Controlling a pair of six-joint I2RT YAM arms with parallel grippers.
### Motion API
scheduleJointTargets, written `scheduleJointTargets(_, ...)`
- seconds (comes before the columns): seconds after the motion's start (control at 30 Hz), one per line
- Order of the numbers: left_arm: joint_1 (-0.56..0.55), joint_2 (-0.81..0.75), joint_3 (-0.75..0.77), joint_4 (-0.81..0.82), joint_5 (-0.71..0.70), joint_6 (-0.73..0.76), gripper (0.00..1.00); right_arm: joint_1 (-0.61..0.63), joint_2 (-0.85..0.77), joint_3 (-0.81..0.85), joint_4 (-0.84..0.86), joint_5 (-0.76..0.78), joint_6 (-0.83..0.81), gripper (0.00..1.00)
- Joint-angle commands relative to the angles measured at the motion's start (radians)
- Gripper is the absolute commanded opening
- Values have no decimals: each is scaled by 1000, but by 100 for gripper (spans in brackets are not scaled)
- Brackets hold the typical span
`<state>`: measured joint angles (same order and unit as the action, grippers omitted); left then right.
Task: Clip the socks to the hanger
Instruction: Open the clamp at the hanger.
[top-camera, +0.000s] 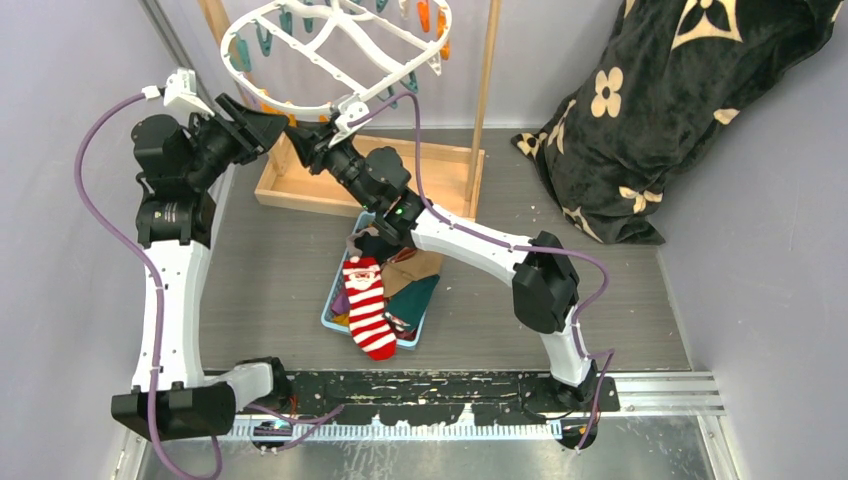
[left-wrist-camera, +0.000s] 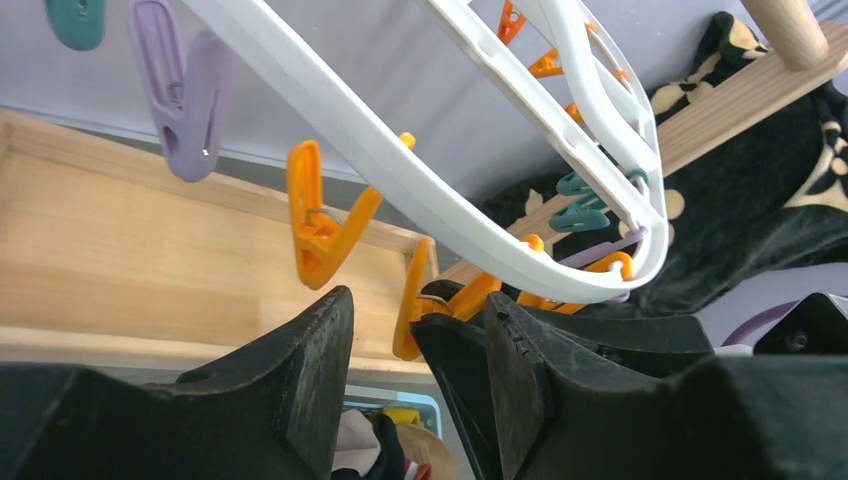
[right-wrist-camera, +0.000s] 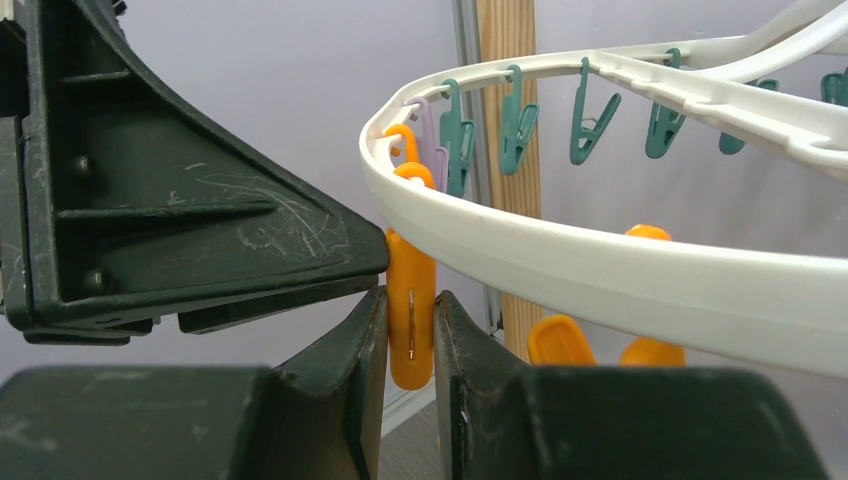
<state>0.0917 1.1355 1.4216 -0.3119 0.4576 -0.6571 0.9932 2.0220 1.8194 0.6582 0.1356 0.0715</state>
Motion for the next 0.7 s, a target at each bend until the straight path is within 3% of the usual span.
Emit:
scheduleJointTargets(0.0, -10, 19, 56, 105, 31, -37, 51, 16, -74, 3, 41, -28, 13, 9)
scheduleJointTargets(0.67, -47, 84, 107, 168, 104, -85, 48, 15, -48, 47, 8, -49, 16, 9)
